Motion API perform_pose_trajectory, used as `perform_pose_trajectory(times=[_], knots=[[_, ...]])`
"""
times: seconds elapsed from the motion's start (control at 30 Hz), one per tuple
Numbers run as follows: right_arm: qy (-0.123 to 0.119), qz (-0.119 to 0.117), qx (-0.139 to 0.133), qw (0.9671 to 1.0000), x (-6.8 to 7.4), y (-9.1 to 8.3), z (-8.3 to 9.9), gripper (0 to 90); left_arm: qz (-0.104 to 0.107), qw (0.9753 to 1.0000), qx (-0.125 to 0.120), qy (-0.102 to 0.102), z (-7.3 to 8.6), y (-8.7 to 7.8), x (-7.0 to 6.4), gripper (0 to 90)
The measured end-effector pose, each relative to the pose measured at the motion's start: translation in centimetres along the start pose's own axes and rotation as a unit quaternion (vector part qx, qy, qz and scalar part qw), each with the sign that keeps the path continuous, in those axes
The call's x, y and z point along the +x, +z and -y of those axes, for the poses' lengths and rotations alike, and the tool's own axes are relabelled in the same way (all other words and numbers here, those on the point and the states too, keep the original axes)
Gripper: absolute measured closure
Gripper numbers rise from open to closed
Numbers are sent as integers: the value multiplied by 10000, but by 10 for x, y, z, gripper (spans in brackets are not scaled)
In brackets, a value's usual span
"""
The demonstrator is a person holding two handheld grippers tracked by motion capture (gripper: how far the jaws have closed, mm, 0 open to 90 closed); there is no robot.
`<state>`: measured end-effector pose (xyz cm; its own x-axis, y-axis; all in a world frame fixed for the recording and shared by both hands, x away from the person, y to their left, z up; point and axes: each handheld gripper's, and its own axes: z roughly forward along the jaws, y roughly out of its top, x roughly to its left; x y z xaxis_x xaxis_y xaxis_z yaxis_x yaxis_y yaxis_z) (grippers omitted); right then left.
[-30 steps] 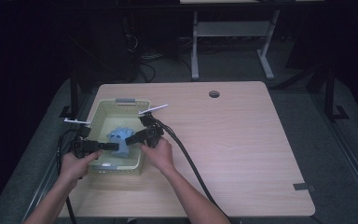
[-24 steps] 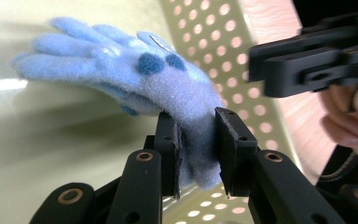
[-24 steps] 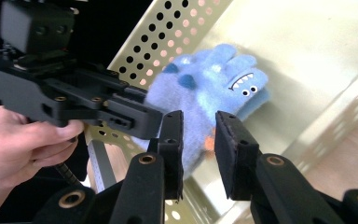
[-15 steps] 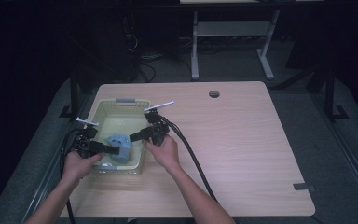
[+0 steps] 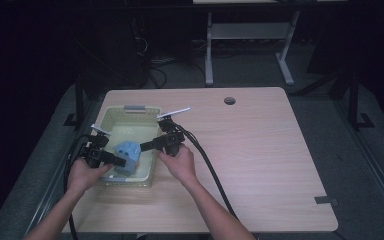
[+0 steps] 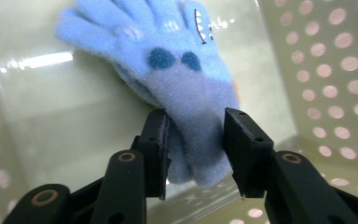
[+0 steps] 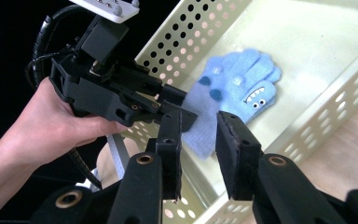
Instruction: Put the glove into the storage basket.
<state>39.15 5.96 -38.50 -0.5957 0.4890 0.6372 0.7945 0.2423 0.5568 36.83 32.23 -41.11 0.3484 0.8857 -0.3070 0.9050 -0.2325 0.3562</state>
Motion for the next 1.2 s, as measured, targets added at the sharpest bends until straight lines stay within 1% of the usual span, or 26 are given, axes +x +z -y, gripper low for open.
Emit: perform_pose_trajectory(times=[0.1, 0.17, 0.2, 0.23, 0.27, 0.33, 0.37, 0.4, 0.43, 0.47, 0.57, 0.63, 0.67, 0.73, 0.77, 0.83, 0.87, 0.93, 0.97, 1.0, 1.03, 1.1, 1.17, 1.2], knots=[[16, 12, -24, 10000, -1, -3, 1, 705, -10, 9999, -150, -56, -1, -7, 3, 580], [45, 16, -44, 10000, -3, -5, 3, 700, -35, 9993, -355, -136, -2, -12, 4, 549], [41, 6, -76, 10000, -4, -5, 3, 695, -43, 9990, -405, -162, -3, -14, 4, 550], [63, 4, -72, 10000, -5, -6, 4, 694, -48, 9991, -399, -128, -5, -15, 3, 555], [65, -4, -82, 9999, -5, -6, 4, 690, -49, 9991, -401, -104, -5, -14, 2, 609], [81, -2, -79, 9999, -6, -7, 5, 688, -151, 9995, -258, 29, -8, -10, -1, 679], [74, -7, -88, 9999, -6, -7, 5, 686, -274, 9994, -139, 143, -9, -7, -3, 714], [74, -5, -98, 9999, -6, -8, 5, 684, -501, 9983, -19, 307, -10, -4, -6, 748], [71, -5, -111, 9999, -6, -9, 6, 682, -662, 9970, 78, 385, -11, 0, -7, 766], [72, -6, -122, 9999, -6, -10, 6, 681, -733, 9966, 112, 371, -12, 4, -8, 780], [49, -11, -145, 9999, -6, -12, 7, 680, -918, 9936, 396, 532, -15, 14, -10, 787], [40, -13, -154, 9999, -6, -14, 7, 680, -887, 9942, 336, 499, -16, 13, -12, 785], [40, -5, -166, 9999, -6, -15, 8, 680, -877, 9942, 343, 519, -17, 12, -12, 776], [63, -15, -186, 9998, -7, -17, 8, 678, -795, 9953, 260, 483, -17, 8, -12, 752], [49, -10, -214, 9998, -8, -17, 8, 676, -790, 9953, 234, 516, -18, 5, -12, 742], [92, -17, -210, 9997, -7, -19, 9, 673, -710, 9965, 81, 441, -18, 1, -13, 724], [86, -33, -209, 9997, -8, -21, 9, 672, -686, 9966, 53, 443, -18, 0, -13, 717], [89, -34, -242, 9997, -8, -22, 9, 667, -536, 9976, -75, 421, -19, -4, -13, 698], [79, -30, -228, 9997, -8, -23, 9, 665, -502, 9978, -128, 403, -19, -6, -14, 677], [98, -24, -226, 9997, -9, -24, 10, 663, -500, 9976, -172, 456, -19, -9, -15, 648], [145, -31, -259, 9996, -8, -26, 10, 663, -460, 9976, -229, 455, -19, -11, -16, 634], [116, -10, -295, 9995, -9, -29, 10, 660, -345, 9975, -315, 528, -18, -16, -19, 614], [122, 27, -335, 9994, -10, -32, 11, 652, -227, 9974, -405, 554, -19, -19, -23, 588], [157, 28, -326, 9993, -11, -34, 11, 649, -180, 9974, -449, 534, -19, -20, -24, 582]])
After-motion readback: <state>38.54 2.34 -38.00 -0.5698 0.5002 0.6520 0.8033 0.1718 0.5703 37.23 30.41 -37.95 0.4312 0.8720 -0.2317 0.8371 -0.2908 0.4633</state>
